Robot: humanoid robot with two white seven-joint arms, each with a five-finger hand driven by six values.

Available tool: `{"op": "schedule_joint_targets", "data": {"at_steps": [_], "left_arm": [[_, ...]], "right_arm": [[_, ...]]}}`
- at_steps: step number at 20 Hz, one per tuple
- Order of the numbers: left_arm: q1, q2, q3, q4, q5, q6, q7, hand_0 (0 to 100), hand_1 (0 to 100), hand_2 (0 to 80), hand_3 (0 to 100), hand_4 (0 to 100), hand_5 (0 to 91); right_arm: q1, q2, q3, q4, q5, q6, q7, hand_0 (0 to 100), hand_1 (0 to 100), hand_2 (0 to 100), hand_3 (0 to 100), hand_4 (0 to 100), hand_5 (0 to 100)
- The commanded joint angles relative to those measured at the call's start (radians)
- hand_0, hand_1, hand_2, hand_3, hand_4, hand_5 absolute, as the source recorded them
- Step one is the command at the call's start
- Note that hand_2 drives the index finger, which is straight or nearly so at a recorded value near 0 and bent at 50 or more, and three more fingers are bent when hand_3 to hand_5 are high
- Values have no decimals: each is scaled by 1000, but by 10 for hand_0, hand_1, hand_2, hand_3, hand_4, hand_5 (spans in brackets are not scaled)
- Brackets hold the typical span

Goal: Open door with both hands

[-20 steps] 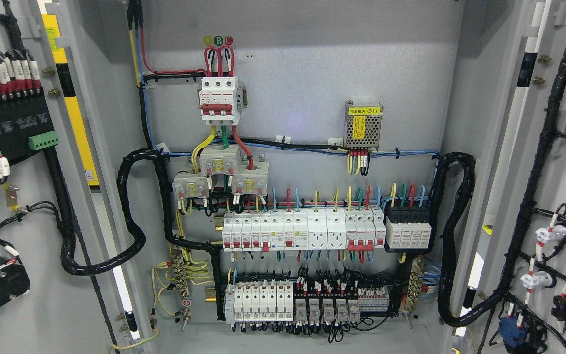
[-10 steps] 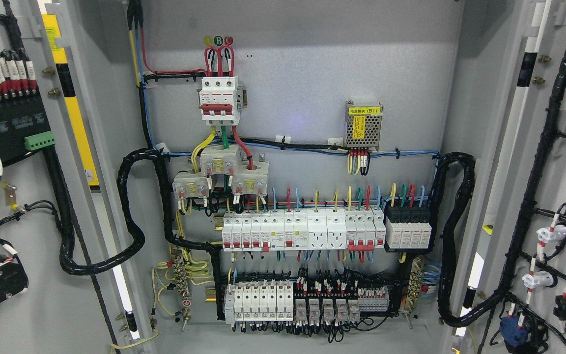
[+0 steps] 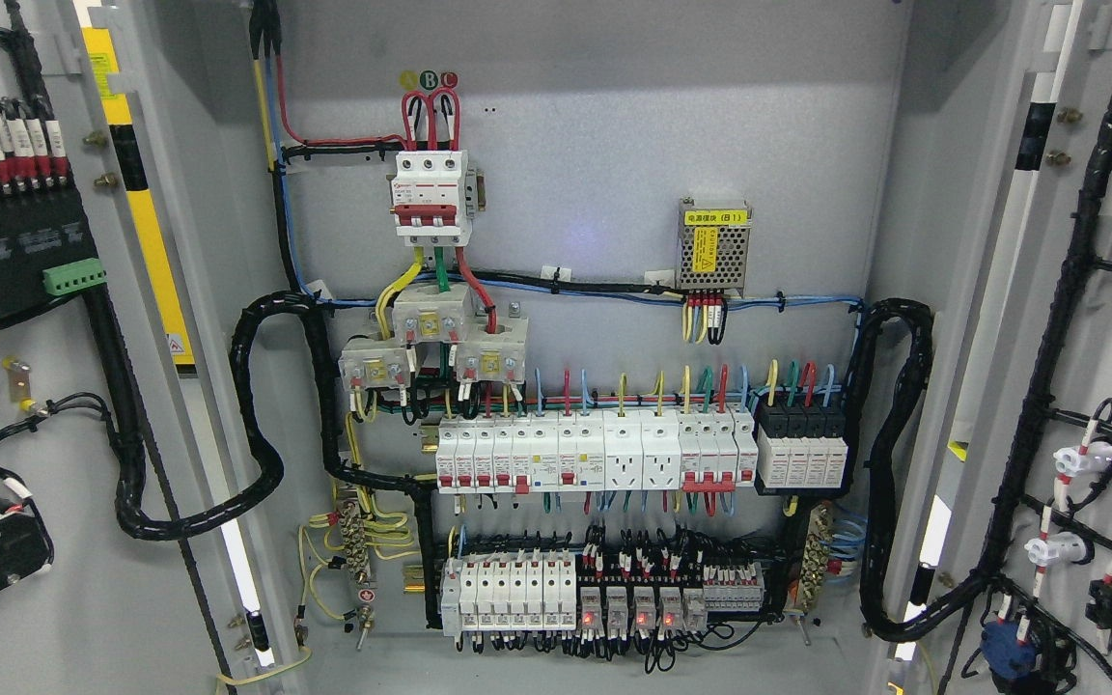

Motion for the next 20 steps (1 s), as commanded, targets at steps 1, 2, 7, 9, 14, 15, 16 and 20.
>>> {"op": "schedule_joint_targets", "data": {"at_steps": [1,2,7,9,14,15,16,20], "left_arm": [[-3,7,-1,13,-1,0,0,0,0,0,46,0,0],[-5,7,-1,13,1,0,0,0,0,0,46,0,0],[-20,22,-1,18,1,0,0,0,0,0,45,0,0],[-20,22,-1,15,1,0,0,0,0,0,45,0,0],[-22,21,-36,-6,-1,-3,0,0,0,0,44,0,0],[-20,19,-44,-17,-2,-3,0,0,0,0,43,0,0],[-17,18,-52,-31,-2,-5,0,0,0,0,43,0,0],[-8,18,-62,-88,-5,-6,2,0,0,0,43,0,0]], "right_arm": [[0,-3,38,-5,-2,0,2,213,115,0,0,0,0],[0,-3,39,-7,-2,0,2,213,114,0,0,0,0],[-1,-20,82,-7,-2,-25,2,213,114,0,0,0,0],[-1,-20,92,-7,-2,-25,2,213,114,0,0,0,0],[-3,-22,105,-4,0,-25,2,213,114,0,0,0,0],[-3,-22,107,-4,1,-25,2,213,114,0,0,0,0],[-3,-22,109,-4,1,-25,2,213,114,0,0,0,0],[-6,-22,116,-4,1,-23,2,213,114,0,0,0,0]]}}
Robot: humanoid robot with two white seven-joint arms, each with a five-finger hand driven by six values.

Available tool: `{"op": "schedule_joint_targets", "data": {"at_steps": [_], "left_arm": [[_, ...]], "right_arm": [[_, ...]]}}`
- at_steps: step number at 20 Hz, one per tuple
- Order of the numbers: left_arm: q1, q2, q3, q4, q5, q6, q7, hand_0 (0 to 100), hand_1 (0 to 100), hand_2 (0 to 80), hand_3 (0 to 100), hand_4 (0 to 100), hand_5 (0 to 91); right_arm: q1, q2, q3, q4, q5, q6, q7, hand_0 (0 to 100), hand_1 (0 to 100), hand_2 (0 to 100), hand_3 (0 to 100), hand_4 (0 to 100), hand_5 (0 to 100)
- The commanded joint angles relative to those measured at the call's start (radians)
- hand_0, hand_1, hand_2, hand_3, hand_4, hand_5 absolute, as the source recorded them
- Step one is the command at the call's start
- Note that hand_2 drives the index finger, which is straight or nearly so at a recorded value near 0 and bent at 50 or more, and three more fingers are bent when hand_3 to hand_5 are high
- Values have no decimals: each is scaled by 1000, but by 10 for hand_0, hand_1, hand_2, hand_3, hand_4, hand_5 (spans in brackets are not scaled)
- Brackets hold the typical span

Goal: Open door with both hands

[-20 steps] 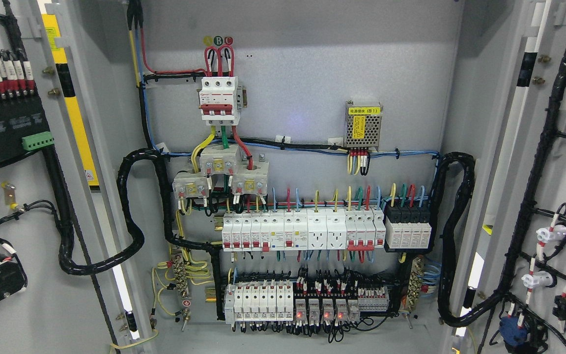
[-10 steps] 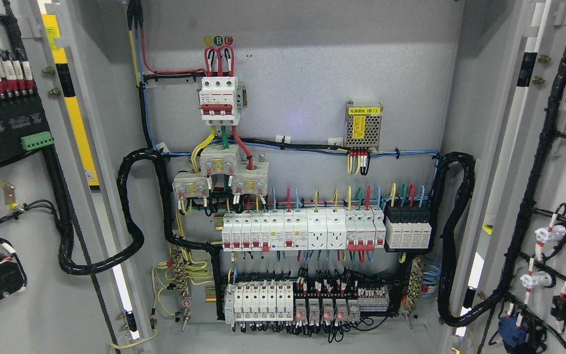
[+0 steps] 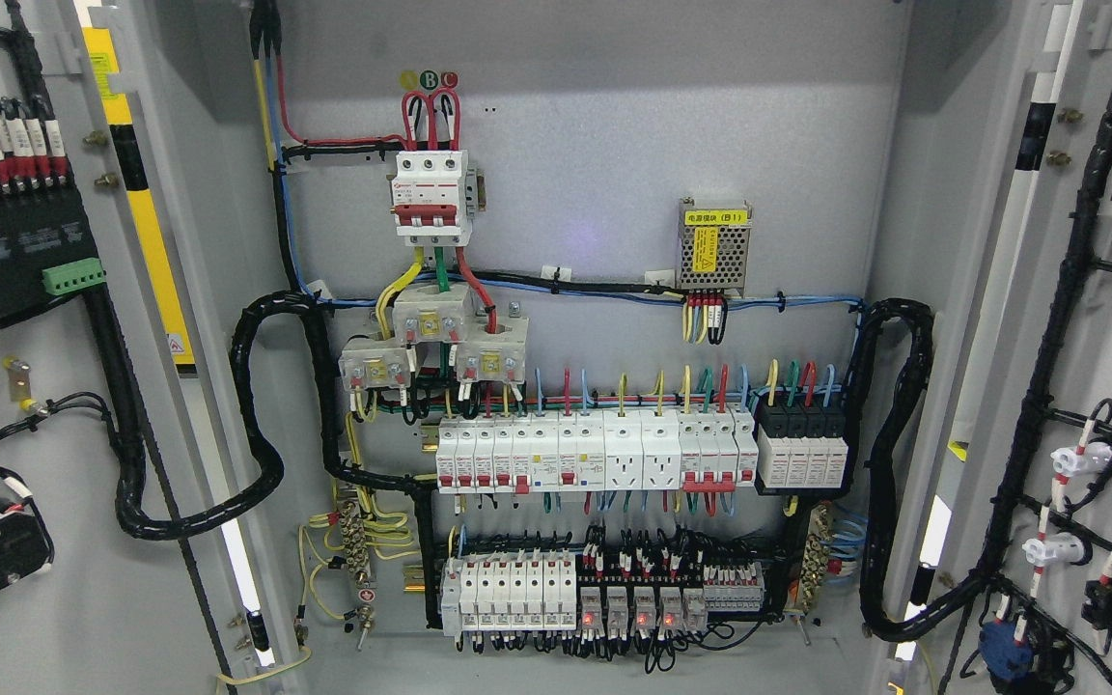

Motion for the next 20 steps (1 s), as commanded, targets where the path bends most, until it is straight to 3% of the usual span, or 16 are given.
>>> {"op": "schedule_joint_targets", "data": {"at_steps": [1,7,13,20], "left_arm": [[7,2,-36,-85,-3,-8,3,0,0,0,43,0,0],[15,-4,-80,-138,-8,-23,2,0,0,0,42,0,0],[24,-5,-157,-161,-9,-91,2,0,0,0,42,0,0],[30,-2,-403,-169,-17,-152,3,0,0,0,43,0,0]], "right_arm": [[-3,-5,45,0,1,1,0,213,114,0,0,0,0],[0,-4,155,16,12,3,2,213,113,0,0,0,0],[0,5,285,146,18,4,11,212,114,0,0,0,0],[7,10,384,316,105,3,12,212,112,0,0,0,0]]}}
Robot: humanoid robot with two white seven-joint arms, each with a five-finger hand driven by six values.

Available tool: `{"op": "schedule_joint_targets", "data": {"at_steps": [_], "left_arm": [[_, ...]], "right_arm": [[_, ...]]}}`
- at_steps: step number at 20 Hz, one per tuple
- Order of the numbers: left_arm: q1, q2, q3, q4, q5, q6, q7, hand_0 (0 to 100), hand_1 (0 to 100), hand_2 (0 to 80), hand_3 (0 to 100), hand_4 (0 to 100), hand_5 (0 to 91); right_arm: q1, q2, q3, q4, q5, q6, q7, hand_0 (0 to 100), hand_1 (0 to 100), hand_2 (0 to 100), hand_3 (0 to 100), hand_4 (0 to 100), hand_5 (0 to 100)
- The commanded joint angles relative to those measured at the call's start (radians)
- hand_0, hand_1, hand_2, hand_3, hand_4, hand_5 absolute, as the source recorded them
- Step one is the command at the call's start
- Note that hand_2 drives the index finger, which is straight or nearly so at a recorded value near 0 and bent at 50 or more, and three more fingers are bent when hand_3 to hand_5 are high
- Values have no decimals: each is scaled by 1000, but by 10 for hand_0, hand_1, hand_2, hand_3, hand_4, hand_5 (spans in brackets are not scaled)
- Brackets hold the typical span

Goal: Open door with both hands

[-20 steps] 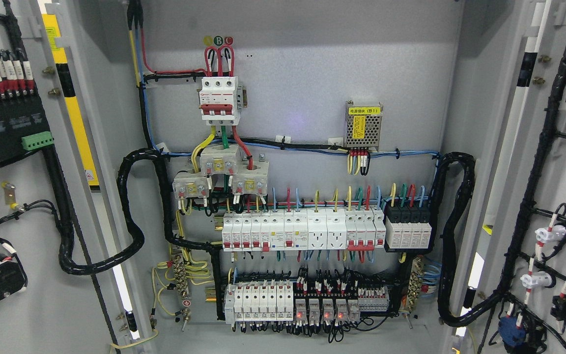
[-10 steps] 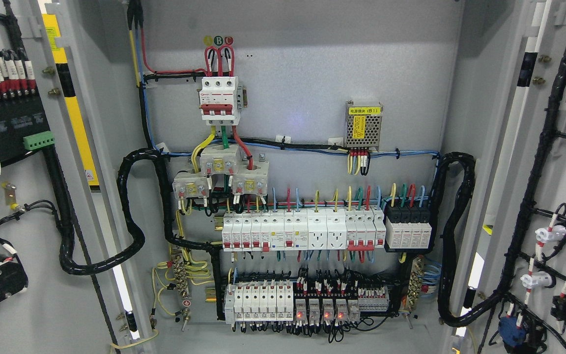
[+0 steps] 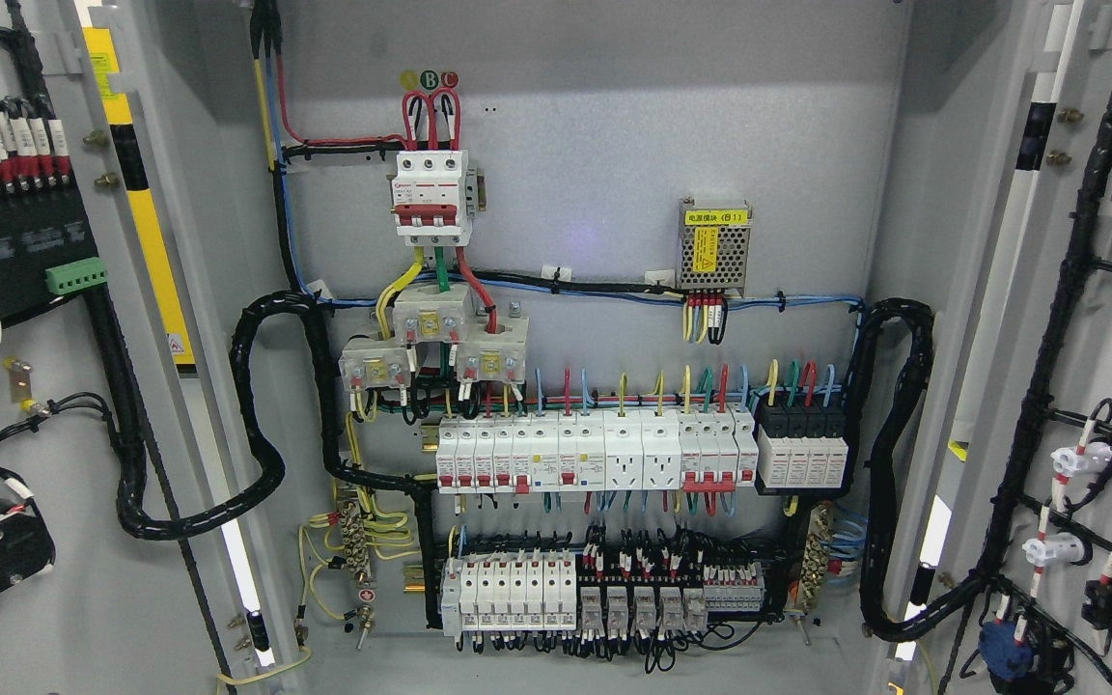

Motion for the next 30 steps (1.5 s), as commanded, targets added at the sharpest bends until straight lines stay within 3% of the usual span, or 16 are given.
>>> {"op": "schedule_joint_targets", "data": {"at_steps": [1,3,5,7,11,16,22,24,27,30], "left_arm": [[6,1,-280,-35,-22,-17,1,0,0,0,43,0,0],[12,1,-371,-21,-127,-17,2,0,0,0,43,0,0],[27,-2,-464,36,-253,-24,4,0,0,0,43,0,0],[29,-7,-549,129,-328,-58,7,0,0,0,43,0,0],[25,-80,-604,347,-342,-110,7,0,0,0,42,0,0],[-31,-171,-606,705,-350,-112,7,0,0,0,42,0,0],[-218,-326,-603,1360,-396,-109,8,0,0,0,44,0,0],[-256,-361,-600,1512,-396,-103,8,0,0,0,44,0,0],[-264,-402,-595,1648,-396,-97,13,0,0,0,44,0,0],[-261,-406,-597,1761,-396,-96,86,0,0,0,42,0,0]], "right_arm": [[5,11,173,210,40,-2,-2,211,112,0,0,0,0],[3,41,199,308,57,0,-2,212,112,0,0,0,0],[-1,49,231,432,97,0,-2,212,112,0,0,0,0],[-6,74,260,557,108,0,-5,212,112,0,0,0,0],[-47,147,265,790,129,9,-11,212,111,0,0,0,0],[-115,207,251,1109,205,12,-13,211,113,0,0,0,0],[-243,218,260,1541,220,23,-16,212,112,0,0,0,0],[-297,218,264,1682,231,64,-25,212,112,0,0,0,0],[-320,218,257,1728,280,151,-60,212,112,0,0,0,0],[-326,216,262,1721,309,269,-112,212,112,0,0,0,0]]}}
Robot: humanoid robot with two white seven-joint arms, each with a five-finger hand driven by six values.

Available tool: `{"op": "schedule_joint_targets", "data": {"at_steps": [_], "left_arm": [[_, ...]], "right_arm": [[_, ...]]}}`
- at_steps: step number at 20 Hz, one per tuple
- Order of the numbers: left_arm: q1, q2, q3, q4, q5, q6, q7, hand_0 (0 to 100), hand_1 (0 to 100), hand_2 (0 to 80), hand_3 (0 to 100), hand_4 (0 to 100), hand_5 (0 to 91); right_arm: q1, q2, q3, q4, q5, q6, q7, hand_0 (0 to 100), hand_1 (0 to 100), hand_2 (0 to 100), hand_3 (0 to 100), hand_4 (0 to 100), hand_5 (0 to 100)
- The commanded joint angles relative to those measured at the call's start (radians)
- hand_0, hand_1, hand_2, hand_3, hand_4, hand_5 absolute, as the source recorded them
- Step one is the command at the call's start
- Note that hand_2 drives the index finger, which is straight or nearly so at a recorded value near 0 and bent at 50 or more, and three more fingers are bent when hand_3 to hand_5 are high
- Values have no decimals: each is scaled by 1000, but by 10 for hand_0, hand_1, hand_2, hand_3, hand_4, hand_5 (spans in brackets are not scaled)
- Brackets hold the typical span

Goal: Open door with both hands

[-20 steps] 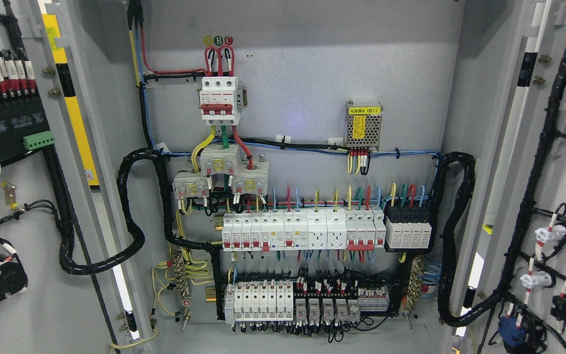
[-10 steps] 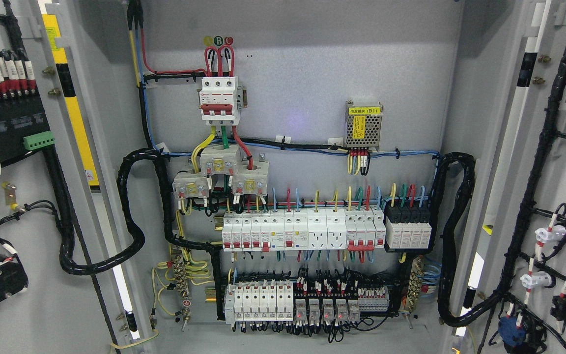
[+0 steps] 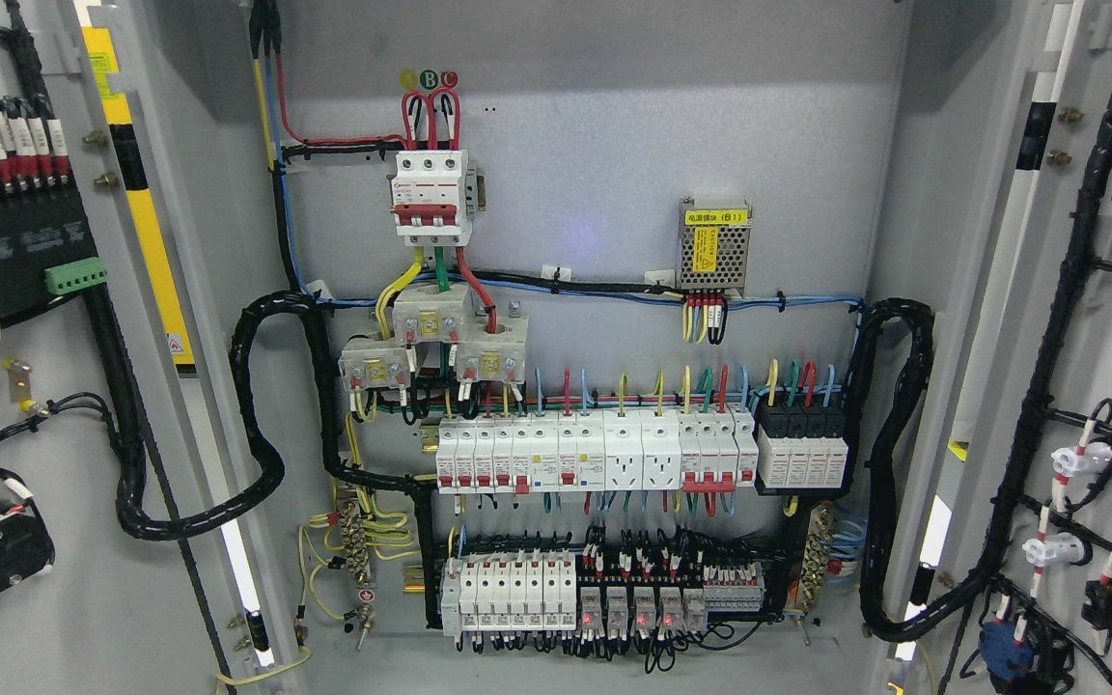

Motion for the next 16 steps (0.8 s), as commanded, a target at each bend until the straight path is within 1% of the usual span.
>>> {"op": "schedule_joint_targets", "data": {"at_steps": [1,2,4,5,6,7,9,11,12,13,14,15,16], "left_arm": [[-43,-137,-49,671,-9,4,86,0,0,0,42,0,0],[-43,-136,-46,688,-7,7,112,0,0,0,42,0,0],[-40,-135,-46,721,-6,35,181,0,0,0,42,0,0],[-40,-137,-49,734,-7,71,222,0,0,0,42,0,0],[-40,-137,-49,734,-9,110,252,0,0,0,42,0,0],[-40,-137,-50,734,-10,153,272,0,0,0,42,0,0],[-35,-135,-50,737,-15,196,278,0,0,0,42,0,0],[-30,-135,-52,738,-16,198,283,0,0,0,43,0,0],[-30,-135,-50,738,-16,198,299,0,0,0,43,0,0],[-30,-135,-50,738,-16,198,337,0,0,0,43,0,0],[-30,-137,-52,738,-16,198,370,0,0,0,42,0,0],[-30,-137,-52,738,-16,196,393,0,0,0,42,0,0],[-30,-143,-52,738,-18,198,395,0,0,0,42,0,0]], "right_arm": [[-60,34,23,417,73,106,-53,212,112,0,0,0,0],[-61,34,23,420,105,124,-70,212,112,0,0,0,0],[-63,34,12,425,160,179,-79,212,111,0,0,0,0],[-63,34,12,425,168,231,-81,212,112,0,0,0,0],[-63,34,12,420,168,284,-88,212,112,0,0,0,0],[-65,34,11,417,168,321,-98,212,112,0,0,0,0],[-78,33,12,421,168,361,-124,212,110,0,0,0,0],[-97,33,12,426,168,425,-185,212,110,0,0,0,0],[-101,33,12,425,168,450,-203,212,110,0,0,0,0],[-106,33,15,425,170,476,-216,212,110,0,0,0,0],[-112,33,17,425,171,488,-219,212,110,0,0,0,0],[-115,33,17,423,171,491,-216,212,110,0,0,0,0],[-117,34,17,425,171,494,-216,212,110,0,0,0,0]]}}
